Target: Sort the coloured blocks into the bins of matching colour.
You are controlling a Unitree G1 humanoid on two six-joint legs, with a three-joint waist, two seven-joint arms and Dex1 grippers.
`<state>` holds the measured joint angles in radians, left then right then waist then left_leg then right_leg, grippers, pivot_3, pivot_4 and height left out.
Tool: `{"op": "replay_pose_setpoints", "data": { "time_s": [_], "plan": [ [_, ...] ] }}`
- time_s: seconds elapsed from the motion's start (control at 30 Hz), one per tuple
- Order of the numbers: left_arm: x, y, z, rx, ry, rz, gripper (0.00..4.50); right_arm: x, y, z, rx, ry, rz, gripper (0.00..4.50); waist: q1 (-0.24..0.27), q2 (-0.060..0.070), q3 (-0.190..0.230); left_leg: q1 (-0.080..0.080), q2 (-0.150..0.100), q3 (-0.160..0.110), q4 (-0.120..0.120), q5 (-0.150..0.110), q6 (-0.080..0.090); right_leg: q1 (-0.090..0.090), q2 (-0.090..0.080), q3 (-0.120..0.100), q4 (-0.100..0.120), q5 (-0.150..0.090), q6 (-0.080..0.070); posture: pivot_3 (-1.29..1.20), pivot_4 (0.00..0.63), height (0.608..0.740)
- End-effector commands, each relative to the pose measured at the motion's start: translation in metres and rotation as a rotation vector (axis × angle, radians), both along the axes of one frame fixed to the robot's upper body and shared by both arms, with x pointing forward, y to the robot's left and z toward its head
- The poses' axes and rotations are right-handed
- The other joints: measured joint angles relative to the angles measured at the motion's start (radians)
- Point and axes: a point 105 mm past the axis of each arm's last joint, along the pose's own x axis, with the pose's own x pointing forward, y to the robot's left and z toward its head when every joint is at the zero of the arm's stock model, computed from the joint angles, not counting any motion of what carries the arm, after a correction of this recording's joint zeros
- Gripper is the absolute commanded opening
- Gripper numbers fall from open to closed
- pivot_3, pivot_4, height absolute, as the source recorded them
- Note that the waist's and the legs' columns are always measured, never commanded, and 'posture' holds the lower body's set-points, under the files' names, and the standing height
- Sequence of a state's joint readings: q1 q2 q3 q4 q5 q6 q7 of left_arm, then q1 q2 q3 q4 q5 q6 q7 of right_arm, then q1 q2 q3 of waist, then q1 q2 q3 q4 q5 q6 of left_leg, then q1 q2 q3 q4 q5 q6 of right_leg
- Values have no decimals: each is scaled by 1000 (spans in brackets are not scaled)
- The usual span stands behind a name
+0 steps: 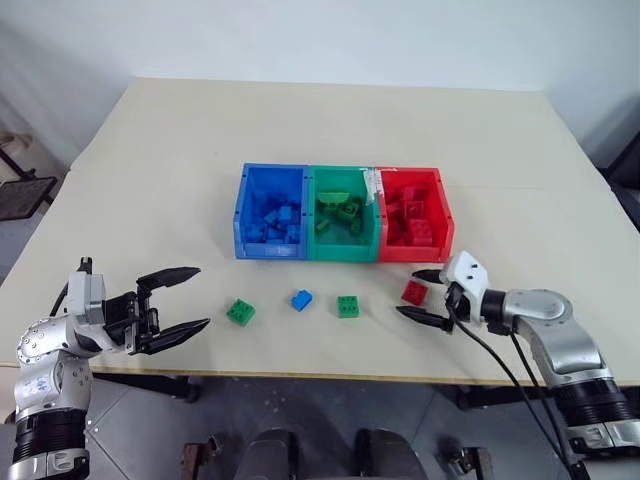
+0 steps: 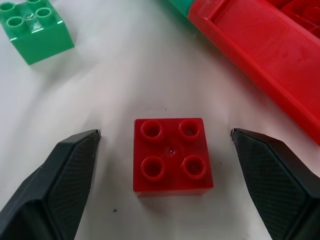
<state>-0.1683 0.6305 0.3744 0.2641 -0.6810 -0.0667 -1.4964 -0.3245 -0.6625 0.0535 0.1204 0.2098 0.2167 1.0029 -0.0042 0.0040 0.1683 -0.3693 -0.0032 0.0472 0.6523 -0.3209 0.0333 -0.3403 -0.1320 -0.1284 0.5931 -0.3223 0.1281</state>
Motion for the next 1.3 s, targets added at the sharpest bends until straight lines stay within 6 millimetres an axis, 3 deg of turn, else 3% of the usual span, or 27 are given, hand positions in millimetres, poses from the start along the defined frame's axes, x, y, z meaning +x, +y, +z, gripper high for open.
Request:
{"op": "replay_pose_setpoints", "data": {
  "time_s": [0.03,0.23,0.3,0.43,0.53,0.67,0.93,1.13,1.3],
  "plan": [
    [-1,2,6,-15,-36,13,4500,2,-5,-1,-9,-20,-36,3821,0,0,0,0,0,0,0,0,0,0,0,0,0,0,0,0,150,740],
    [-4,3,5,-31,-31,-7,4500,-4,-5,15,39,-36,-16,1789,2,0,0,0,0,0,0,0,0,0,0,0,0,0,0,0,150,740],
    [-6,3,4,-34,-26,-26,4500,-6,-5,29,60,-62,-5,1488,2,0,0,0,0,0,0,0,0,0,0,0,0,0,0,0,150,740],
    [-8,0,1,-23,-22,-77,4500,-2,-3,68,119,-143,-11,1498,1,0,0,0,0,0,0,0,0,0,0,0,0,0,0,0,150,740],
    [-5,-5,-6,24,-10,-121,4500,16,1,98,150,-229,-33,1498,-2,0,0,0,0,0,0,0,0,0,0,0,0,0,0,0,150,740],
    [1,-13,-8,50,-7,-157,4500,39,7,117,173,-295,-64,1498,-4,-1,0,0,0,0,0,0,0,-1,0,0,2,0,0,0,150,740],
    [16,-32,-5,87,-38,-240,4500,86,20,112,179,-264,-92,1498,-3,-1,0,-1,-1,-1,1,0,1,-2,0,-2,3,0,0,0,150,740],
    [21,-42,-11,156,13,-285,4500,101,17,114,175,-279,-103,1498,-17,-1,0,-1,-1,-2,0,0,1,-3,0,-3,8,0,0,0,150,740],
    [21,-44,-10,181,25,-309,4500,101,9,117,184,-224,-104,3104,-26,0,0,-1,-1,-4,0,1,0,-3,0,-4,10,0,0,0,150,740]
  ]
}}
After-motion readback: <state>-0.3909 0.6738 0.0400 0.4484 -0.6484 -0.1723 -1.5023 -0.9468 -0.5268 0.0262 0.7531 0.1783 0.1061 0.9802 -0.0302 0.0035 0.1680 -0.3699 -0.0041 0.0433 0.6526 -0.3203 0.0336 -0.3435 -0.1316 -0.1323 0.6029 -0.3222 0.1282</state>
